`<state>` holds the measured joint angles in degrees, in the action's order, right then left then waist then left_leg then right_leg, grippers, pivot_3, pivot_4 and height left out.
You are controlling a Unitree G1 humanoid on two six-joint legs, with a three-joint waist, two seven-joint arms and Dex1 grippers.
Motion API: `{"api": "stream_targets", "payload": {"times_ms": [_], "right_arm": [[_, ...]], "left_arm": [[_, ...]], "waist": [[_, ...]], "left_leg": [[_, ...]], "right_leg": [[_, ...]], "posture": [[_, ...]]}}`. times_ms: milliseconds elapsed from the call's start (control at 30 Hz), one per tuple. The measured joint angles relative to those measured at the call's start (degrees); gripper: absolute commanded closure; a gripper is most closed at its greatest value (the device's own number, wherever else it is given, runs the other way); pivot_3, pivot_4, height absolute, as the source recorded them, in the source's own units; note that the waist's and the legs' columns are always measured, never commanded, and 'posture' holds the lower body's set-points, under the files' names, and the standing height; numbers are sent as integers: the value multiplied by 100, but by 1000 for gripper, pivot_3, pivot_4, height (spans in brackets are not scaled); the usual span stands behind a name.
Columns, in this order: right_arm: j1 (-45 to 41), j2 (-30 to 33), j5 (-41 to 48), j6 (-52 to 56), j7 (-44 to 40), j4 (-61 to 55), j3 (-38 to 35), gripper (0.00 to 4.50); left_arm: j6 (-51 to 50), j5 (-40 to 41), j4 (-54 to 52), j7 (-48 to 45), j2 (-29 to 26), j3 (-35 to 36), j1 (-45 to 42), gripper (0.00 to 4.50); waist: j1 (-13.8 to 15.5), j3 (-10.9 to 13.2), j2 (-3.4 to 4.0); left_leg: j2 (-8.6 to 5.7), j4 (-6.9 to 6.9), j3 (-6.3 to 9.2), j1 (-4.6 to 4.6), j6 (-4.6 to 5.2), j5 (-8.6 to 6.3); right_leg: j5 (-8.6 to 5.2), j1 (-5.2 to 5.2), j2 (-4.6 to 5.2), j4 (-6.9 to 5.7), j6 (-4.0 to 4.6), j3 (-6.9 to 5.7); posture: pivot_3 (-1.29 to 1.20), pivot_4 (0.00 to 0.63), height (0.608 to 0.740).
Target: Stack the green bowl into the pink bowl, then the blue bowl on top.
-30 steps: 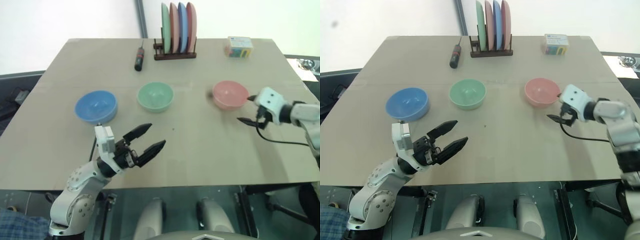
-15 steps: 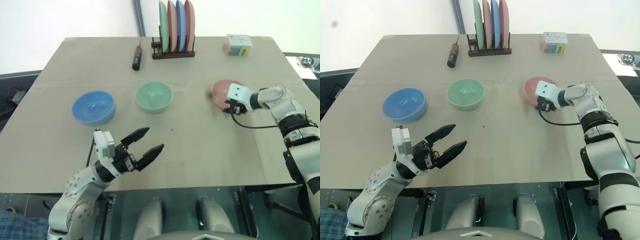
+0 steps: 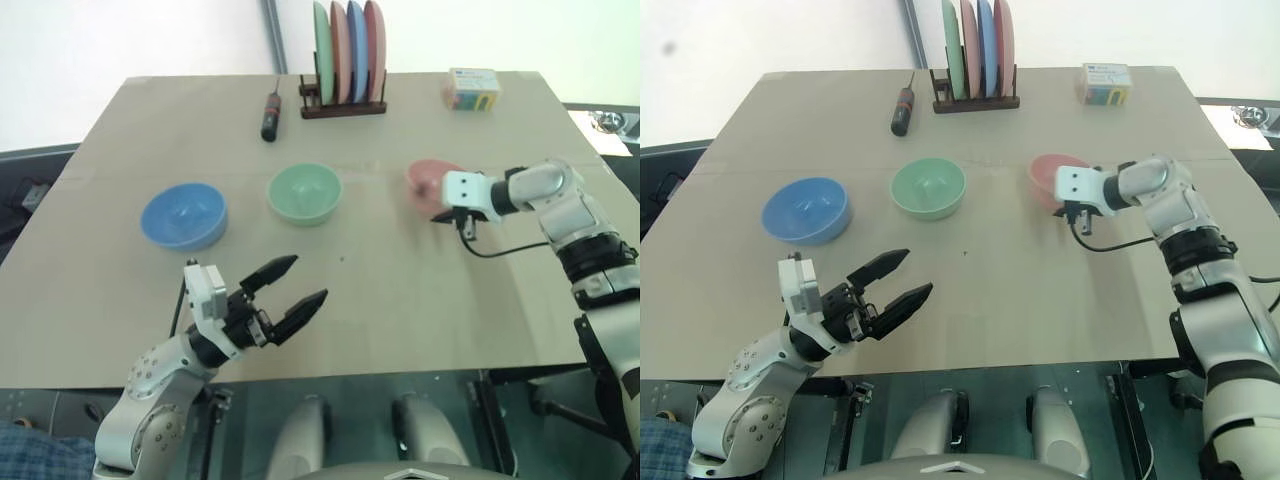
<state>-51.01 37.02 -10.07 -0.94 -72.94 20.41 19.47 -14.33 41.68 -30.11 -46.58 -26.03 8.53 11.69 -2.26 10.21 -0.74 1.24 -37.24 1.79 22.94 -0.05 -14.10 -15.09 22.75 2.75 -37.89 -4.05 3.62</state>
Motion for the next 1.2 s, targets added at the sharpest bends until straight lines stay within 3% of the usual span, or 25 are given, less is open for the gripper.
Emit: {"api": "stream_targets", "payload": {"times_ms": [133,267,467,500,567,633,667,767,967,1200], "right_arm": [[920,126,-28,893,-301,-2587,319,4461],[1513,101,-236,1382,-302,-3861,829,4461],[1617,233,-650,1505,-230,-4115,1143,1989],[1602,253,-667,1495,-225,-4092,1143,1787],[1554,313,-670,1440,-222,-4022,1132,844],[1505,390,-636,1426,-259,-4000,1097,152],[1474,422,-544,1487,-304,-3998,1067,15],[1291,409,55,2173,-575,-4101,736,15],[-11,-58,1123,3315,-648,-3893,20,15],[-878,-1220,1115,3037,-152,-1946,438,15]], "left_arm": [[60,-23,139,-95,0,-7,-28,0],[83,-59,225,-125,1,-5,-90,0],[83,-91,262,-125,5,-8,-238,0],[82,-92,262,-123,8,-9,-239,0],[78,-92,262,-115,13,-11,-261,0],[77,-92,262,-111,18,-11,-270,0],[77,-93,261,-107,28,-11,-274,0],[88,-92,261,-58,115,-6,-293,0],[178,223,247,517,448,516,-581,0],[417,312,217,1039,639,1050,-510,0]], "waist": [[37,0,-1],[42,0,-1],[26,-1,-4],[25,-1,-4],[25,-1,-4],[25,-1,-4],[26,-1,-4],[25,0,-5],[11,2,-6],[-17,0,-8]], "left_leg": [[-2,-4,8,4,0,0],[-5,-15,8,2,0,0],[-3,-25,-6,-10,-10,8],[-2,-25,-7,-9,-10,9],[-2,-22,-6,-7,-10,8],[-1,-18,-1,-3,-11,8],[-1,-18,2,-2,-11,8],[-1,-17,17,1,-10,8],[3,-18,20,-5,-10,8],[1,-16,12,-2,-11,8]], "right_leg": [[0,-3,3,3,0,-9],[-1,-7,2,1,-1,-10],[-2,-16,-2,-4,2,-14],[0,-15,-3,-4,1,-15],[0,-14,-3,-4,1,-20],[-1,-11,-3,-3,2,-21],[0,-10,-3,-3,2,-21],[0,-9,0,-1,2,-20],[5,-14,-4,-6,9,-34],[6,-7,-3,-5,9,-24]], "posture": [[0,150,740],[0,150,740],[0,150,740],[0,150,740],[0,150,740],[0,150,740],[0,150,740],[0,150,740],[0,150,740],[0,150,740]]}}
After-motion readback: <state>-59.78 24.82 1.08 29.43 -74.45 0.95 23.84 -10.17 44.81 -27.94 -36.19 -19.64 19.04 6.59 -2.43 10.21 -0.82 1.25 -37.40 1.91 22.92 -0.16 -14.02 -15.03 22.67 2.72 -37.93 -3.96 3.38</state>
